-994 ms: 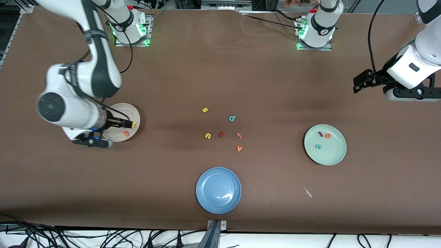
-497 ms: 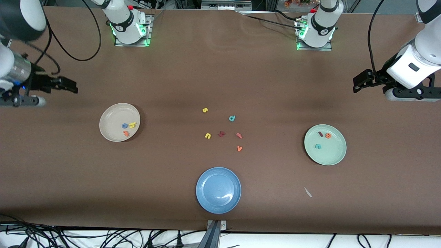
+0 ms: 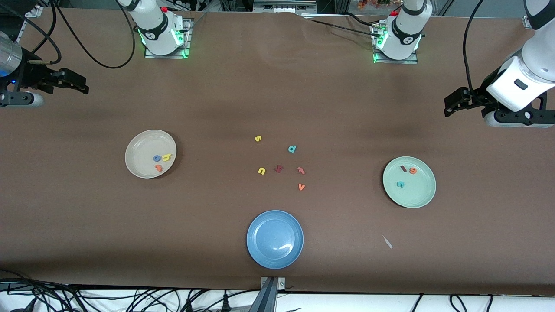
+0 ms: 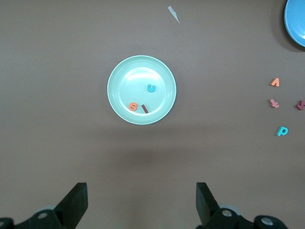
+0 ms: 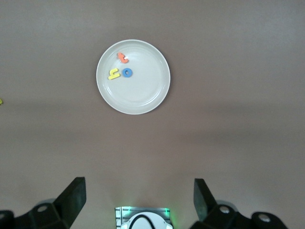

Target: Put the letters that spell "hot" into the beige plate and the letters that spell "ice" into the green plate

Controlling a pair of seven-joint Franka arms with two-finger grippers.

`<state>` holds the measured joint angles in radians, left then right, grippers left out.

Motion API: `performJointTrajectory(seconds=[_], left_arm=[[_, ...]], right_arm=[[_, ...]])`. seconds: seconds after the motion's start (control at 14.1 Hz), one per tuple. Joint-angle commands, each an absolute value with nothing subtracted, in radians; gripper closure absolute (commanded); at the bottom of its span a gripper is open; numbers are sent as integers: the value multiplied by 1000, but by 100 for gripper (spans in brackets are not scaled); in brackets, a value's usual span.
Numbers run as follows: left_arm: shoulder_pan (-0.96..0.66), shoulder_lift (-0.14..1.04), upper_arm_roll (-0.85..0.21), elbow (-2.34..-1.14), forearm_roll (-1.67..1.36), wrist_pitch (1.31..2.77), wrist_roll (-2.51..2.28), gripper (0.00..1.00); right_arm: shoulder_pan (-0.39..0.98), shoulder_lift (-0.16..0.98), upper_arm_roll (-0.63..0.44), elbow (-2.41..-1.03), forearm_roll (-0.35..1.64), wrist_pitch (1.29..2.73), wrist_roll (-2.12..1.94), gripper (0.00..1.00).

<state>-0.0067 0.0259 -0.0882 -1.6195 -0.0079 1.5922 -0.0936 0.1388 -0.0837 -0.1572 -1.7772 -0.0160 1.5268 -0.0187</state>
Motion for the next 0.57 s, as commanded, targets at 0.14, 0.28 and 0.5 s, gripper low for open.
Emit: performJointTrajectory(seconds=[0.14,0.28,0.5], left_arm=[[-9,41,-89,-1588,8,1571,-84,0],[-11,41,-89,-1588,8,1571,-84,0],[-11,41,-89,-1588,9,1571,-86,0]], right_arm=[[129,-66,-106,-1787,-29,1523,41,0],[132,-10,-101,-1714,-26,1482,44,0],[135,49,-95,-1628,-25,1437,48,0]])
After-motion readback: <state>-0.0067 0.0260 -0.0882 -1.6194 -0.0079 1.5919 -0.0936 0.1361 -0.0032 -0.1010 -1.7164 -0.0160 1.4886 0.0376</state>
